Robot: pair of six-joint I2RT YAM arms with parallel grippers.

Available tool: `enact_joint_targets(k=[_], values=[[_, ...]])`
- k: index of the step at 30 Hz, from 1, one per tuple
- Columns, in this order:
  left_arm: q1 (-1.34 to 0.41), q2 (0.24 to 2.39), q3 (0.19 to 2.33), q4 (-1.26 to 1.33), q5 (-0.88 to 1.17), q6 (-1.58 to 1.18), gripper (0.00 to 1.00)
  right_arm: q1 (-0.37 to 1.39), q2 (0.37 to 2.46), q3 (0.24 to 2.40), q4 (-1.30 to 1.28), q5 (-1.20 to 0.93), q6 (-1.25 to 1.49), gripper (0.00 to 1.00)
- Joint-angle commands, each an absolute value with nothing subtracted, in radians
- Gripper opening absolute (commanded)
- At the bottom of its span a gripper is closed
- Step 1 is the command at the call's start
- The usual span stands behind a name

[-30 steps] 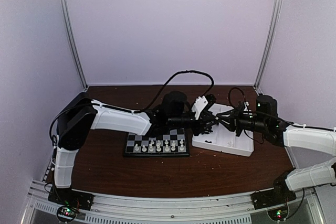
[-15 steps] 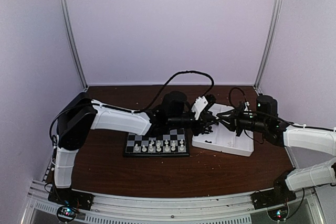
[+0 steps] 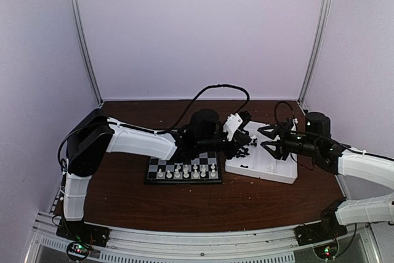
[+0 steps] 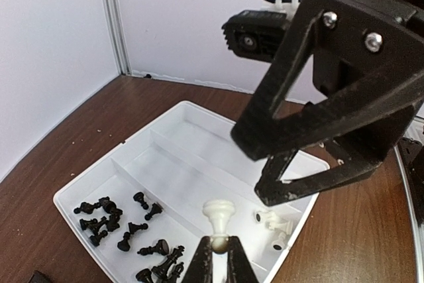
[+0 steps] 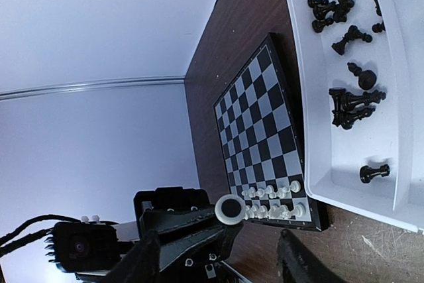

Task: Set up the chess pieces on the board
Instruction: Pick up the chess piece from the storage box.

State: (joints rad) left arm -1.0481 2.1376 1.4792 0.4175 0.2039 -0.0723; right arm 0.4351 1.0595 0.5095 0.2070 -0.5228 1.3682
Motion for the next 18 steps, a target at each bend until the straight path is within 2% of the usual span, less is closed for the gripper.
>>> enact_joint_targets(k=[1, 3, 5, 9, 14, 18], values=[[-1.050, 2.088, 1.461, 0.451, 0.181, -0.069, 0.00, 0.414, 1.010, 0.532, 0.099, -0.465, 1.277, 0.68], [-1.051, 2.074, 1.454, 0.436, 0.180, -0.075, 0.00, 0.393, 0.997, 0.558, 0.032, -0.454, 1.227, 0.75], [-1.049, 2.052, 1.449, 0.404, 0.180, -0.078, 0.00, 0.369, 0.986, 0.582, -0.042, -0.448, 1.172, 0.77], [-1.041, 1.997, 1.456, 0.276, 0.167, -0.112, 0.00, 0.330, 0.974, 0.609, -0.124, -0.431, 1.096, 0.77], [-0.996, 1.932, 1.502, -0.059, 0.193, -0.222, 0.00, 0.306, 0.975, 0.655, -0.223, -0.395, 0.977, 0.77], [-0.958, 1.840, 1.459, -0.256, 0.191, -0.269, 0.00, 0.295, 0.990, 0.685, -0.273, -0.381, 0.916, 0.77]])
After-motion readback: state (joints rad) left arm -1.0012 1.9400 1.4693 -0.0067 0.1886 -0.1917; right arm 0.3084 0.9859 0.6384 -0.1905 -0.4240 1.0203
